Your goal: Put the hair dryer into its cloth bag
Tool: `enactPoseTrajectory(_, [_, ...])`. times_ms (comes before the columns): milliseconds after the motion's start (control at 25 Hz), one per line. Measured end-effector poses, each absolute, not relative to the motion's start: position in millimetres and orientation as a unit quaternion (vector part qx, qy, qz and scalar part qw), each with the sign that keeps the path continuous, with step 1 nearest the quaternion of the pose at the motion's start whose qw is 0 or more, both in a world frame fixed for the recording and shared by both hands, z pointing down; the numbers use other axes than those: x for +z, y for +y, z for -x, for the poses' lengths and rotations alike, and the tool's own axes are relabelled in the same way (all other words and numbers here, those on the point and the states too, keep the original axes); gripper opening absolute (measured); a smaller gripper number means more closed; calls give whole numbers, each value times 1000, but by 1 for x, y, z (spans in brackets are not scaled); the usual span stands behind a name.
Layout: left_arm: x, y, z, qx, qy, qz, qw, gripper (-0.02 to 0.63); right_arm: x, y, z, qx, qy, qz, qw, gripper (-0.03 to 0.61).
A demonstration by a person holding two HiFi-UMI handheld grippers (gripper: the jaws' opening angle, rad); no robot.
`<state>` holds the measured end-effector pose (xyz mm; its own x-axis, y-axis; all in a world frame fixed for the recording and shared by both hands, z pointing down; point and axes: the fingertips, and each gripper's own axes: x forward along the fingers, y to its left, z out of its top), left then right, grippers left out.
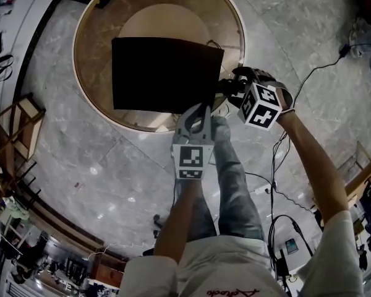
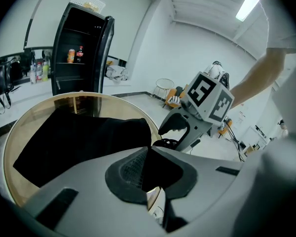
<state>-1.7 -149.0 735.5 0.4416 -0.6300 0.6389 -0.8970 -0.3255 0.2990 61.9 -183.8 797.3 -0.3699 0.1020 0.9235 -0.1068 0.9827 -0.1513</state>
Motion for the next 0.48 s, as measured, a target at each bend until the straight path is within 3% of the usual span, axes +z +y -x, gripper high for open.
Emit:
enactPoseTrajectory(160, [738, -151, 1, 220, -482, -787, 316, 41, 795, -179, -84, 116, -825, -25, 553, 322])
enactPoseTrajectory(480, [740, -151, -3, 233, -474, -789, 313, 41, 831, -174, -132, 41, -790, -24, 612, 322])
